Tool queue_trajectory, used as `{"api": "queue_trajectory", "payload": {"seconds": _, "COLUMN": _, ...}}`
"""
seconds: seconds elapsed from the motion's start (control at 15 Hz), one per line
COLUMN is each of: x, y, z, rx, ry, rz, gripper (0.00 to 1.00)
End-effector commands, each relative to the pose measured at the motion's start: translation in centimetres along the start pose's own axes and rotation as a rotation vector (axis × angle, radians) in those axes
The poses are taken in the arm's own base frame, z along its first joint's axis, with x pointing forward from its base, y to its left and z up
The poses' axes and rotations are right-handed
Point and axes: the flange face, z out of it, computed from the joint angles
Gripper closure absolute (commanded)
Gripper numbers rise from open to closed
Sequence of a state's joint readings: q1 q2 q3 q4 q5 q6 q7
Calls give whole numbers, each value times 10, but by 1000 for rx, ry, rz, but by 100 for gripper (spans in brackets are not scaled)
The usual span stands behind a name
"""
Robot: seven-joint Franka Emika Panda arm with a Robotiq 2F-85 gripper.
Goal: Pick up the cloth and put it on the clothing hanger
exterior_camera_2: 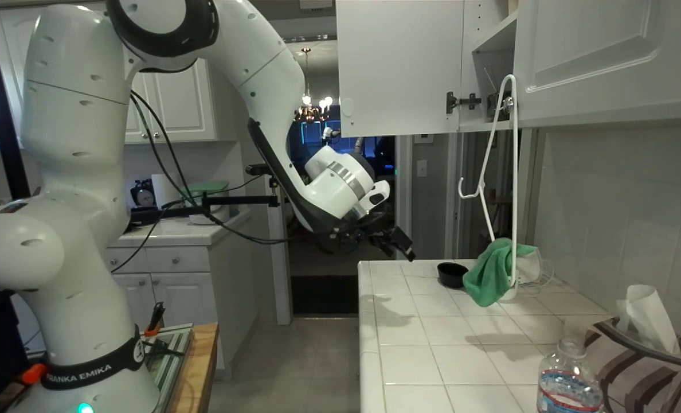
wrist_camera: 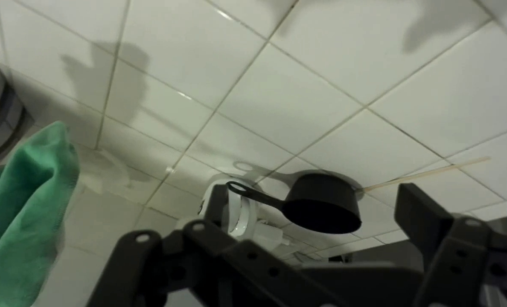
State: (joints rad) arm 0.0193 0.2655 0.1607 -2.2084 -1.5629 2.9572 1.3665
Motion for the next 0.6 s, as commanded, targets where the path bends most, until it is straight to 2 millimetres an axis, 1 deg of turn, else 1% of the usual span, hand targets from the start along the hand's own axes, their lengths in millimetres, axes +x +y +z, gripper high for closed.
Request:
{"api": "queue_trajectory", "payload": {"seconds": 0.0, "x": -28, "y": 32, "z": -14, "rx": 122, "ry": -44, "rz": 103, "gripper": 0}}
{"api": "queue_trajectory", "payload": {"seconds": 0.2, "x": -67, "y": 63, "z": -12, "rx": 92, "ry": -128, "rz": 157, "gripper": 0}}
{"api": "queue_trajectory", "payload": {"seconds": 0.33, "x": -86, "y": 75, "z": -10, "rx": 42, "ry": -186, "rz": 162, "gripper": 0}}
{"api": "queue_trajectory", "payload": {"seconds": 0.4, "x": -90, "y": 82, "z": -11, "rx": 1, "ry": -210, "rz": 155, "gripper": 0}}
{"api": "queue_trajectory", "payload": {"seconds": 0.47, "x": -85, "y": 90, "z": -13, "rx": -23, "ry": -203, "rz": 141, "gripper": 0}}
{"api": "queue_trajectory", "payload": {"seconds": 0.53, "x": -86, "y": 83, "z": 3, "rx": 26, "ry": -195, "rz": 151, "gripper": 0}}
